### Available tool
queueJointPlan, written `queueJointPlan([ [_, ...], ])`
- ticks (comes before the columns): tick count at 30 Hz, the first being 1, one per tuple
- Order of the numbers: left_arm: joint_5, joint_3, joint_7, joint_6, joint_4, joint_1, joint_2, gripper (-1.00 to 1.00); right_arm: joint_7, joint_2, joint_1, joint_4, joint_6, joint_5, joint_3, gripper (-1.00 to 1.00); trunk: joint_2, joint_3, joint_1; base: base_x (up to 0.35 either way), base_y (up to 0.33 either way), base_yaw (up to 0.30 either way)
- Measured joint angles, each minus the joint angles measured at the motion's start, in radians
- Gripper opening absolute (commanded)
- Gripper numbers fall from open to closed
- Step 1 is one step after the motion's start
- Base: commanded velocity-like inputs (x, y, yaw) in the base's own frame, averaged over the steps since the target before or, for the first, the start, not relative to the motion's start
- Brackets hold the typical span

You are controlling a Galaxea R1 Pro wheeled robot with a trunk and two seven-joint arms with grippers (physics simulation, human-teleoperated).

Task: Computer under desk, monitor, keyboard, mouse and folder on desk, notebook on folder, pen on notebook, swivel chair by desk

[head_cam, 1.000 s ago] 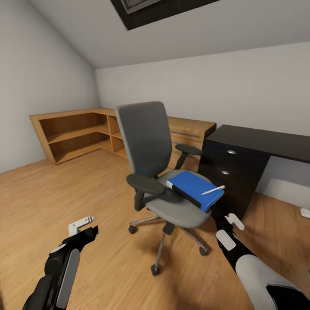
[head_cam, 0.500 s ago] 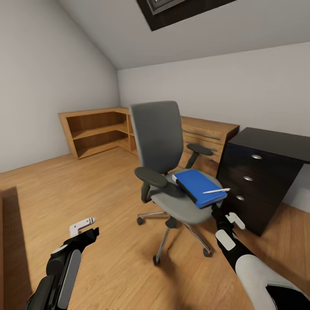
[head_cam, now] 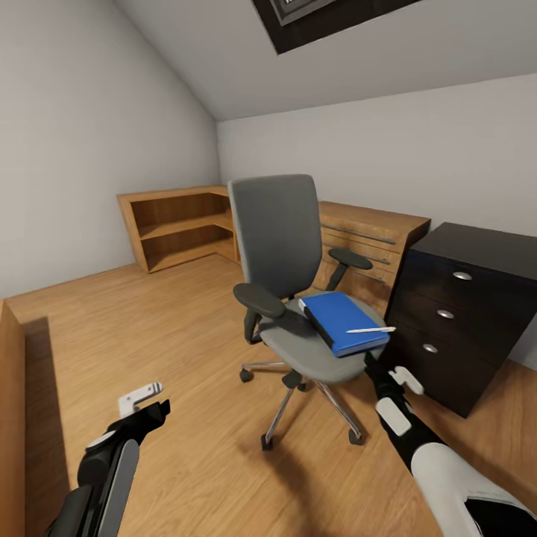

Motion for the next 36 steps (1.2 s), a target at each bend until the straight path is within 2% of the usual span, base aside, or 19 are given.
queueJointPlan([
  [5, 0.001, 0.001, -0.001, 0.000, -0.009, 0.002, 0.010, 1.00, -0.012, -0.026, 0.015, 0.002, 0.002, 0.024, -0.003, 1.00, 0.000, 0.000, 0.000, 0.000, 0.000, 0.000],
  [10, 0.002, 0.001, -0.001, 0.000, -0.011, 0.002, 0.013, 1.00, -0.026, -0.033, 0.021, 0.000, 0.003, 0.049, -0.002, 1.00, 0.000, 0.000, 0.000, 0.000, 0.000, 0.000],
  [23, 0.002, -0.001, -0.001, 0.000, -0.010, 0.002, 0.011, 1.00, -0.029, -0.035, 0.023, 0.007, 0.001, -0.015, -0.003, 1.00, 0.000, 0.000, 0.000, 0.000, 0.000, 0.000],
  [30, 0.002, -0.001, -0.001, 0.000, -0.010, 0.002, 0.011, 1.00, -0.028, -0.035, 0.023, 0.007, 0.001, -0.015, -0.003, 1.00, 0.004, 0.027, -0.004, 0.000, 0.000, 0.000],
  [36, 0.002, -0.001, -0.001, 0.000, -0.010, 0.002, 0.011, 1.00, -0.028, -0.039, 0.023, 0.006, 0.003, -0.015, -0.003, 1.00, 0.046, 0.045, -0.027, 0.000, 0.000, 0.000],
])
